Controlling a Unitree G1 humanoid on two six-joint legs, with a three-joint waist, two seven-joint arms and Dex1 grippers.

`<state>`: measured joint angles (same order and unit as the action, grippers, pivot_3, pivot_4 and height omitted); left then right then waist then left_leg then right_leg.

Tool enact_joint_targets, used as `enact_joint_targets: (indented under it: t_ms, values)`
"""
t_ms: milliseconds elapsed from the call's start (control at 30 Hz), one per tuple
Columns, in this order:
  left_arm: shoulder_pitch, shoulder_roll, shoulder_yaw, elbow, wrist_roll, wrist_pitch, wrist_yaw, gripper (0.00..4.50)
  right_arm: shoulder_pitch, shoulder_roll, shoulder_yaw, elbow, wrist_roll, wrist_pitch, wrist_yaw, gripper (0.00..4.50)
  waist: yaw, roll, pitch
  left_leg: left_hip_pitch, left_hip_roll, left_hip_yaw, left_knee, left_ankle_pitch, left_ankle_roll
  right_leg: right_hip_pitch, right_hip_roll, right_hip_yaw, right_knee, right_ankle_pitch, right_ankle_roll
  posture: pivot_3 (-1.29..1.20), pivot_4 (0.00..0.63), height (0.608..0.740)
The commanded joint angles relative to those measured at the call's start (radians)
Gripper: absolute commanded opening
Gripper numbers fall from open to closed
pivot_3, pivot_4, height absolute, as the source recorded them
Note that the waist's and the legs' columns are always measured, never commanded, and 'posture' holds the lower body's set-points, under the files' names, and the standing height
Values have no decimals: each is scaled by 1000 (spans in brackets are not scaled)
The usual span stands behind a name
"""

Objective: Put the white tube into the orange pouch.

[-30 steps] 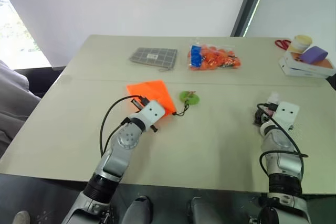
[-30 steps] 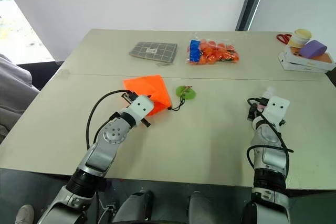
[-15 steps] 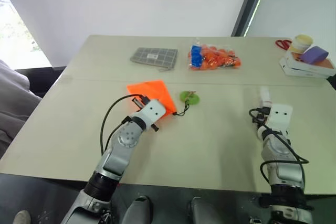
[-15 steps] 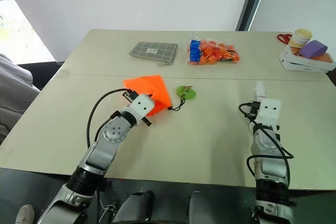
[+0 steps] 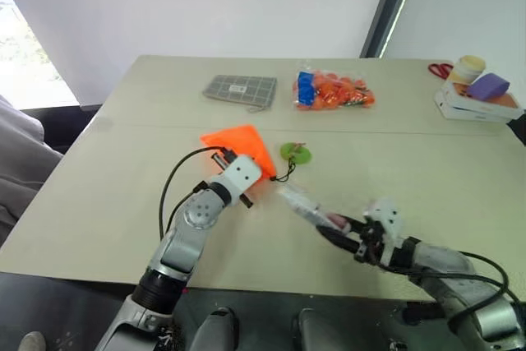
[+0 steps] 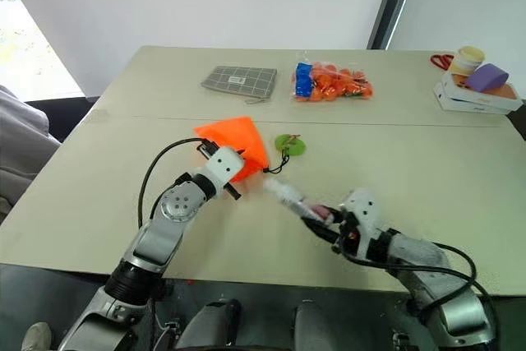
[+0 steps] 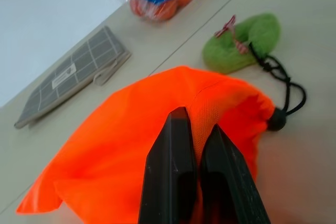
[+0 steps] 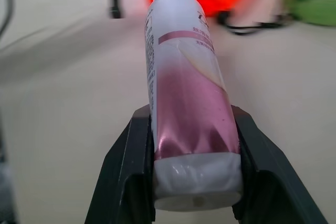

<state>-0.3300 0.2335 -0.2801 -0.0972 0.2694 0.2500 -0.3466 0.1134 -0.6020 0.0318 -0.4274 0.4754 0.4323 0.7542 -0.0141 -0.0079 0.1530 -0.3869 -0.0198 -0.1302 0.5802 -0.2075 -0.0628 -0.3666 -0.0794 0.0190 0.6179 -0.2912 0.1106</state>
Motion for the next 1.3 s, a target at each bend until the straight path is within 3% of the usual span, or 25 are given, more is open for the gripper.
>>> enact_joint_targets:
  t_ms: [33, 233, 567, 1067, 1300]
  values:
    - [-4, 1, 1, -61, -12, 1, -17, 0, -101, 72, 73, 7, -68, 10, -80, 1105, 2, 0, 0, 0, 0, 0, 0, 0, 0, 0, 0, 0, 0, 0, 0, 0, 150, 724]
    - [6, 0, -6, -110, -17, 30, -39, 0, -208, 179, 149, 88, -153, 21, -163, 1105, 9, -1, 0, -3, -1, -1, -1, 0, 0, -1, -1, 0, -1, 3, 0, 0, 150, 724]
    - [37, 16, -22, -179, -33, 76, -84, 0, -304, 327, 146, 187, -206, 31, -264, 1105, -1, -2, 0, -1, -1, -1, -2, 0, 0, -2, 0, 0, 0, 3, 0, 0, 150, 724]
    - [98, 81, 11, -269, -95, 144, -147, 0, -293, 308, 73, 223, -251, -15, -285, 1105, 0, -2, -1, -2, -1, 0, -2, 0, 0, -3, 0, 0, 1, 3, -1, 0, 150, 724]
    - [90, 86, -7, -290, -143, 148, -199, 0, -364, 350, 144, 225, -285, 27, -299, 1105, -3, -2, 0, -2, -1, 0, -2, 0, 0, -4, 0, 0, 2, 3, -1, 0, 150, 724]
